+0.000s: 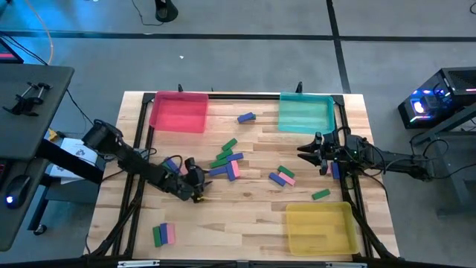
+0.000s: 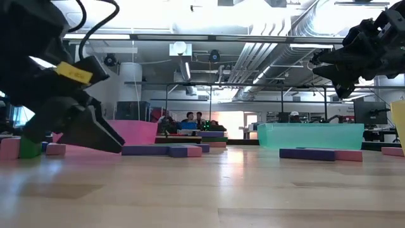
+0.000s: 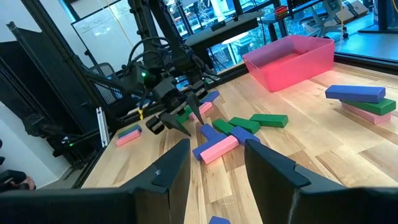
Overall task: Sort blocks
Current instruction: Put the blue block into the red bin
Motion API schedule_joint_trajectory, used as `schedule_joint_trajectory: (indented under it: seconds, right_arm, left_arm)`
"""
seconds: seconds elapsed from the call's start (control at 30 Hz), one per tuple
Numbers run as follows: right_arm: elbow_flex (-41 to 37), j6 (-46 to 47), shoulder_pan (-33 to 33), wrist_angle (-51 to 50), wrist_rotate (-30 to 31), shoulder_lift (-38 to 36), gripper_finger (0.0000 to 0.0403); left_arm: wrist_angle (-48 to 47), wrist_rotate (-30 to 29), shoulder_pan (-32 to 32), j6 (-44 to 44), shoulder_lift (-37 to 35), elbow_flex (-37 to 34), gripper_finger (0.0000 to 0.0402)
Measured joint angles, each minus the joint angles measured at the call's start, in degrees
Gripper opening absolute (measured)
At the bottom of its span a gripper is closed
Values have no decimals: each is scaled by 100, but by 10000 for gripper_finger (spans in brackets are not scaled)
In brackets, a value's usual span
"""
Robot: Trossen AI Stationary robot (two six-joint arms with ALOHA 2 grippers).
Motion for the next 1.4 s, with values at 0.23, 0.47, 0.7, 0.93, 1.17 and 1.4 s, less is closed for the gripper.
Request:
schedule_joint_trajectory:
  seconds: [0.23, 0.47, 0.7, 0.93, 1.17, 1.4]
  right_arm:
    - [0, 0, 0, 2, -17, 0, 139]
    - [0, 0, -2, 2, -15, 0, 139]
    - [-1, 0, 0, 0, -13, 0, 139]
    - [-2, 0, 0, 1, 9, 0, 139]
    - [-2, 0, -2, 2, 8, 0, 139]
    - [0, 0, 0, 0, 7, 0, 139]
  left_arm:
    - [26, 21, -11, -411, -70, -8, 184]
    - [-6, -375, -107, -477, -347, -23, 184]
    - [-54, 170, 388, -650, -128, -26, 184]
    - [248, 498, 489, -645, 83, -24, 184]
    - [633, 481, 537, -636, 319, -24, 184]
    - [900, 494, 644, -659, 493, -21, 171]
